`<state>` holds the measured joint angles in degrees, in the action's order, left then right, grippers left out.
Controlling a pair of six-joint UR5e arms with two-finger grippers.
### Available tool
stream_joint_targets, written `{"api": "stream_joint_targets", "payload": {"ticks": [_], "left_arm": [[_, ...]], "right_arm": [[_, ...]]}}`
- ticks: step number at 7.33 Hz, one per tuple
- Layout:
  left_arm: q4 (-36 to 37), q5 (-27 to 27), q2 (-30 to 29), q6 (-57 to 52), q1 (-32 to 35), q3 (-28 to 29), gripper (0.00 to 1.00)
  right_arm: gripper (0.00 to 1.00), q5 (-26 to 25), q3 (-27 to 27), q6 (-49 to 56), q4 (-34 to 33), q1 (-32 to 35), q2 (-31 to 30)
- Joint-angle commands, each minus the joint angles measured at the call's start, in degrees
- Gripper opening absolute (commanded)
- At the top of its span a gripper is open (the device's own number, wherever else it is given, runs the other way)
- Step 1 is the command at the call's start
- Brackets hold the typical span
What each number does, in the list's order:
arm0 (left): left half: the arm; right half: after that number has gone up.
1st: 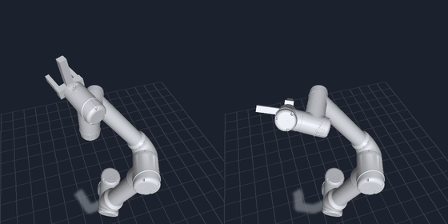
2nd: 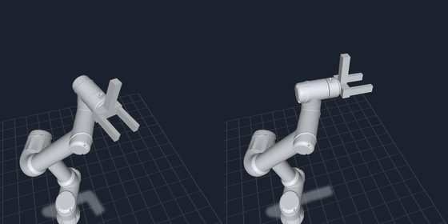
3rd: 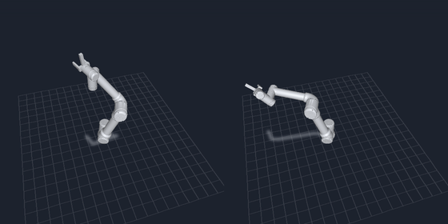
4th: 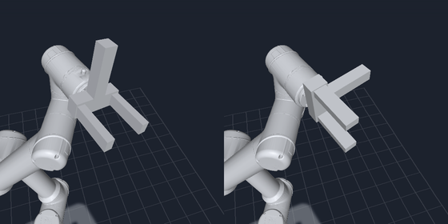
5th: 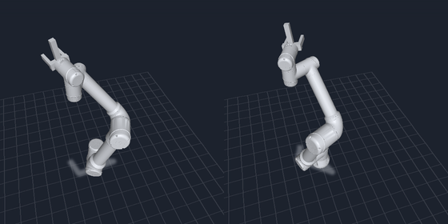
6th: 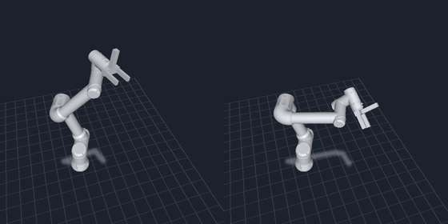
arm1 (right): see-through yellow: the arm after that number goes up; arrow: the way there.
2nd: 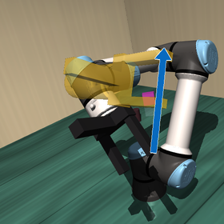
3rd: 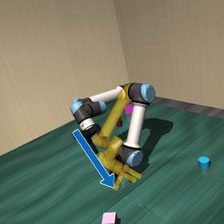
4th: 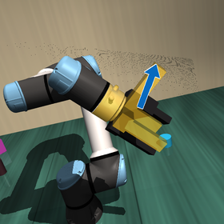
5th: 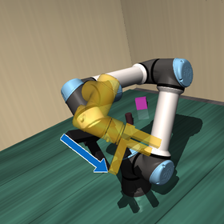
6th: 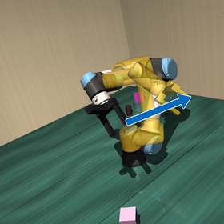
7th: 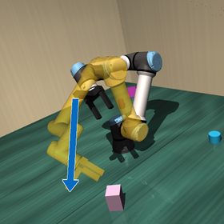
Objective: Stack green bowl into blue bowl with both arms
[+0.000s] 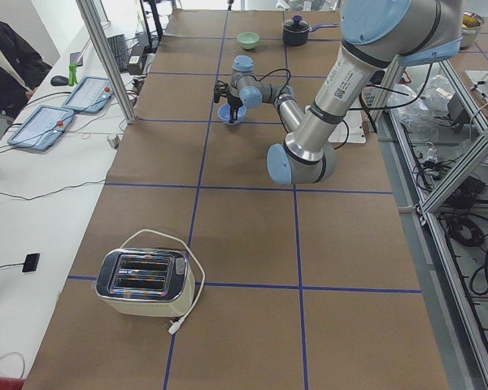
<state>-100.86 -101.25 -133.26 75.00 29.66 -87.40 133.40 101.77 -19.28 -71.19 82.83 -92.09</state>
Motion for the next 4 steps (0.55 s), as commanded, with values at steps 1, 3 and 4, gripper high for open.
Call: {"api": "stream_joint_targets", "payload": {"ticks": [1,3,4], "left_arm": [[0.0,0.1,0.2,0.1,-1.1,-0.6,0.00],[0.0,0.6,0.5,-0.1,-1.1,-0.8,0.81],[-0.3,1.7,0.6,-0.1,-1.1,-1.0,0.97]], "right_arm": [[1.00,0.0,0.0,-0.1,0.0,0.0,0.1],[1.00,-0.1,-0.1,-0.1,0.0,0.0,0.1],[1.00,-0.1,-0.1,-0.1,0.0,0.0,0.1]]}}
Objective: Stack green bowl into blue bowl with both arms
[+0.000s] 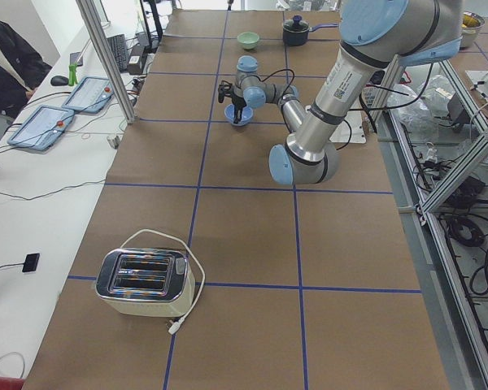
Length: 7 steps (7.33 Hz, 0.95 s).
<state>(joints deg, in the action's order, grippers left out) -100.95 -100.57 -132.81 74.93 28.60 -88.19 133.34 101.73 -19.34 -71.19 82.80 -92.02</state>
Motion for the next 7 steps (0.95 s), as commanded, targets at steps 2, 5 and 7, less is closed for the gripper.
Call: {"api": "stream_joint_targets", "payload": {"ticks": [2,5,7], "left_arm": [[3.3,-2.2,4.7,-0.6,3.3,-12.7,0.98],[8.7,-16.7,16.1,-23.4,20.0,-22.3,0.98],[8.1,-22.3,27.3,-42.8,30.3,-24.1,0.98]], "right_arm": [[1.00,-0.2,-0.3,0.6,0.0,0.1,-0.3],[1.00,-0.3,-1.5,5.3,1.0,0.2,-4.6],[1.00,-0.7,-1.9,5.1,5.0,0.2,-8.9]]}}
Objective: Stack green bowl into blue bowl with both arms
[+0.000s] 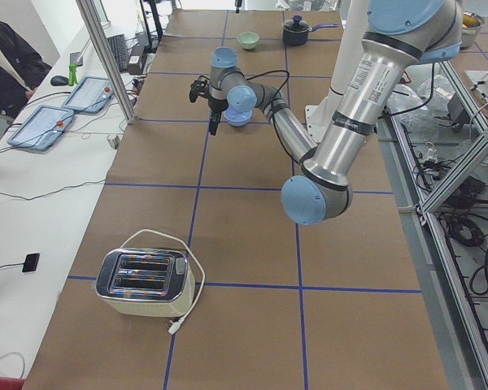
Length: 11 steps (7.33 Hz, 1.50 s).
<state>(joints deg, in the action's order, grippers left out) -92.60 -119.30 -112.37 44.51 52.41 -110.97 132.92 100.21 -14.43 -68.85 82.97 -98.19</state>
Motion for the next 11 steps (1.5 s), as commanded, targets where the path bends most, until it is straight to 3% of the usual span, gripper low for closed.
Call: {"api": "stream_joint_targets", "payload": {"ticks": [1,3,6,7,10,11], "left_arm": [[-0.3,-5.1,11.3,-21.6,11.4,-1.4,0.98],[-0.5,-5.1,15.1,-25.1,13.0,-3.9,0.98],[-0.5,-5.1,15.1,-24.5,13.0,-4.6,0.98],[-0.5,-5.0,15.0,-24.5,12.9,-4.5,0.98],[-0.5,-4.4,14.6,-24.4,12.9,-4.5,0.98],[-0.5,-4.4,14.4,-24.4,12.9,-4.4,0.98]], "right_arm": [[0.99,-1.9,-1.3,0.1,4.9,-0.3,-4.6],[0.98,-6.5,-4.2,-0.4,6.4,-5.3,-4.8],[0.92,-7.5,-7.7,-7.8,14.1,-11.7,-4.3],[0.81,-7.2,-8.1,-7.8,14.1,-11.8,-4.5],[0.61,-7.4,-11.0,-7.8,14.6,-14.0,-4.3],[0.45,-7.2,-11.3,-7.9,15.3,-14.1,-4.1]]}}
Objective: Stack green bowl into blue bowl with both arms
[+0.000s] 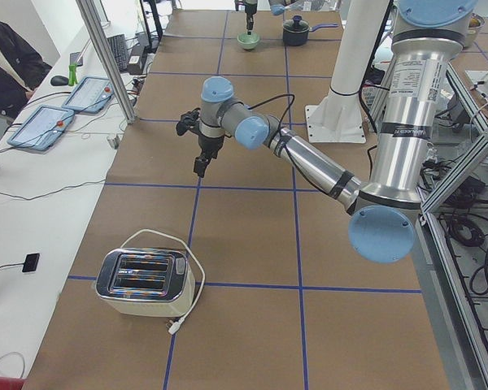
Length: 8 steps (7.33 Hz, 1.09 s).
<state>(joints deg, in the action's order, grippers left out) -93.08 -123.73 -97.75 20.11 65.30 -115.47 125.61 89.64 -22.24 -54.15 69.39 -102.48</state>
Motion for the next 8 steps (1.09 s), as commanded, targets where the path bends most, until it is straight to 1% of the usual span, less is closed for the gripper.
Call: {"api": "stream_joint_targets", "payload": {"ticks": [1,2,4,5,6,7,8], "left_arm": [[0.1,0.1,-0.2,0.0,0.0,0.1,0.98],[0.0,0.2,-0.2,0.0,0.0,0.1,0.98],[0.0,0.2,-0.3,0.0,0.0,0.2,0.98],[0.1,0.2,-0.3,0.0,0.0,0.2,0.98],[0.0,0.2,-0.2,0.0,0.0,0.2,0.98],[0.1,0.1,-0.1,0.1,0.0,0.2,0.98],[0.1,0.1,0.1,0.1,0.0,0.3,0.98]], "right_arm": [[0.19,0.2,-1.6,0.0,0.6,-0.7,0.2],[0.00,0.2,-1.8,0.0,0.7,-0.7,0.3],[0.00,1.1,-0.7,0.1,0.8,-0.6,0.4],[0.00,5.0,-0.5,0.0,0.6,0.0,2.0],[0.00,8.7,-0.8,-0.1,0.1,2.3,4.5],[0.00,11.1,-0.7,-2.7,0.0,2.7,7.9],[0.00,13.0,-0.4,-9.7,0.0,2.7,12.5]]}}
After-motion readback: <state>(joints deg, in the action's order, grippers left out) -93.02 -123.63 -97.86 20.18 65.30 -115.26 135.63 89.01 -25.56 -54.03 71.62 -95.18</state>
